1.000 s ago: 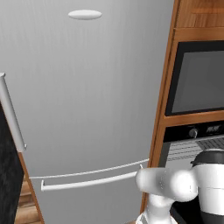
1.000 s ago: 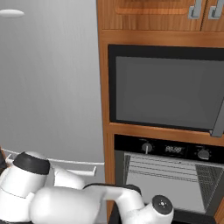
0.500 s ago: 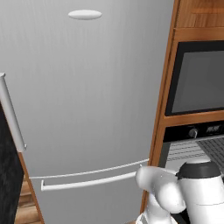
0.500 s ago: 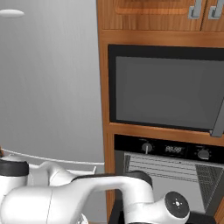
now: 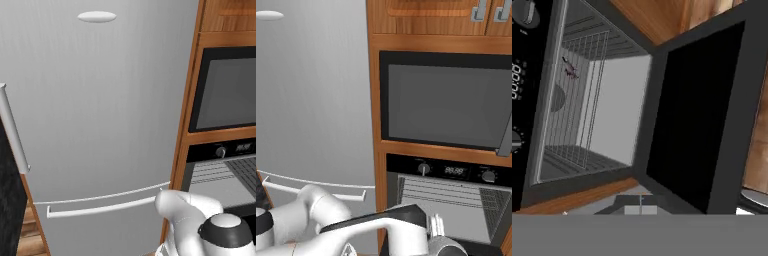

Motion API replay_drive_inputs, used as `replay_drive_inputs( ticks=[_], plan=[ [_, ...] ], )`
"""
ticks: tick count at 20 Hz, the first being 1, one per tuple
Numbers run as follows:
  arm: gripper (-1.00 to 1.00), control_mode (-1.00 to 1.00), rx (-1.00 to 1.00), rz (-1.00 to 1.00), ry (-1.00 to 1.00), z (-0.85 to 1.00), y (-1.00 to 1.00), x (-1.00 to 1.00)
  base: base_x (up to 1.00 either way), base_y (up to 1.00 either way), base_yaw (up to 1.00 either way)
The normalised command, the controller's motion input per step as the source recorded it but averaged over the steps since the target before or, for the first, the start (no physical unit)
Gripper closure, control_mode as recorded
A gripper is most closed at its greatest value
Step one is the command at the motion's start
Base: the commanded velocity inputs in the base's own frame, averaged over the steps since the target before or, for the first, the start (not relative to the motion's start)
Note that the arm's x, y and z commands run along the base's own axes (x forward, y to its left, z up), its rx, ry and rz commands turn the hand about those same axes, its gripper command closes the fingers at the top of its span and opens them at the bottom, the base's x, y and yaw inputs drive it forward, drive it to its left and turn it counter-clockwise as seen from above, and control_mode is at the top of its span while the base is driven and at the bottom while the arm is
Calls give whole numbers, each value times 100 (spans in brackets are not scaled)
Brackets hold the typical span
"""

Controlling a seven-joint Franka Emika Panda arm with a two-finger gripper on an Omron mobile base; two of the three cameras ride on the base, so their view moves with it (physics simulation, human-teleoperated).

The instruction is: Take the fish from the oven and place it on the plate on the counter.

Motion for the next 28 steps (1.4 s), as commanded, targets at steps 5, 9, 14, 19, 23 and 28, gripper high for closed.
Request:
replay_drive_inputs(
  ticks=[5,9,14,19,23,28],
  plan=[
    [100,-100,-38,31,-72,-1,0,39,0,0,0],
    [100,-100,-35,29,-71,-2,0,70,0,0,0],
    [100,-100,-31,14,-48,0,-7,89,0,0,0],
    [100,-100,-47,6,-23,0,-2,53,0,0,0],
    [100,-100,-45,10,-11,-1,-10,19,0,0,0],
    [100,-100,-15,13,1,-21,-27,26,0,0,0]
  ],
)
